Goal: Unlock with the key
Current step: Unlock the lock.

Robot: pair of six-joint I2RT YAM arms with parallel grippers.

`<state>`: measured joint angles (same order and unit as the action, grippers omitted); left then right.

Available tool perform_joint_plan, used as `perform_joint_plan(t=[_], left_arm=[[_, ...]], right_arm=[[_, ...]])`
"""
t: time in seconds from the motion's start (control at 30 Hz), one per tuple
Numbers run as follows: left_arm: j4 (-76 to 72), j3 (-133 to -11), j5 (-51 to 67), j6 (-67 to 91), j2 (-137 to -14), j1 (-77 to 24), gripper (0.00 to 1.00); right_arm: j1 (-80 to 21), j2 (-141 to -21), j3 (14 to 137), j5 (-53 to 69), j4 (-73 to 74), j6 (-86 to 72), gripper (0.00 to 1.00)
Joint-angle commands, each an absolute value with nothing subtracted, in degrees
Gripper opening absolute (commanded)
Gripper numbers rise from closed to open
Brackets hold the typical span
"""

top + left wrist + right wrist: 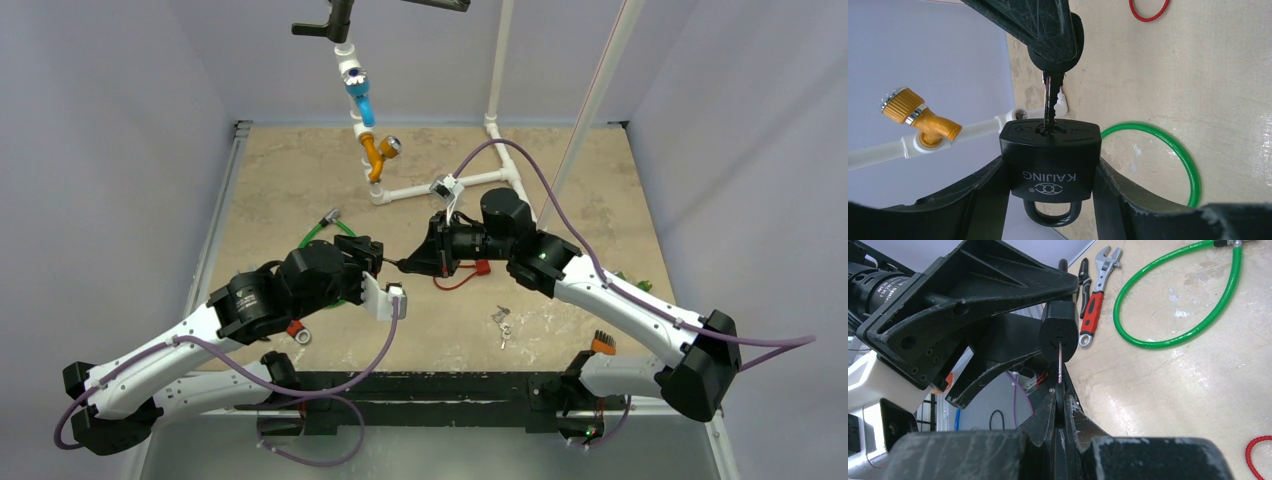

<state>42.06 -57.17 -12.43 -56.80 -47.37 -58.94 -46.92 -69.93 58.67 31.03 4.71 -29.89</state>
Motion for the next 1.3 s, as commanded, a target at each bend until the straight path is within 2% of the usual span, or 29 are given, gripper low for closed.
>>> perform_joint_plan(t=[0.0, 0.57, 1.0, 1.27], left_arm=[[36.6, -58.0, -10.0, -58.4, -46.4, -59.7, 0.0], [36.5, -58.3, -8.9, -58.6, -46.8, -59.9, 0.0], [37.7, -63.4, -8.0, -57.9, -49.6, -61.3, 0.0], [36.9, -64.0, -8.5, -57.7, -49.7, -61.4, 0.0]], right_arm=[[-46.3, -69.4, 59.2, 27.8, -1.1, -30.7, 0.0], [-46.2, -68.8, 56.3, 31.4, -7.9, -33.4, 0.0], [-46.2, -72.6, 58.3, 31.6, -6.5, -31.9, 0.0], [-46.2, -70.5, 55.5, 33.6, -7.3, -32.0, 0.0]])
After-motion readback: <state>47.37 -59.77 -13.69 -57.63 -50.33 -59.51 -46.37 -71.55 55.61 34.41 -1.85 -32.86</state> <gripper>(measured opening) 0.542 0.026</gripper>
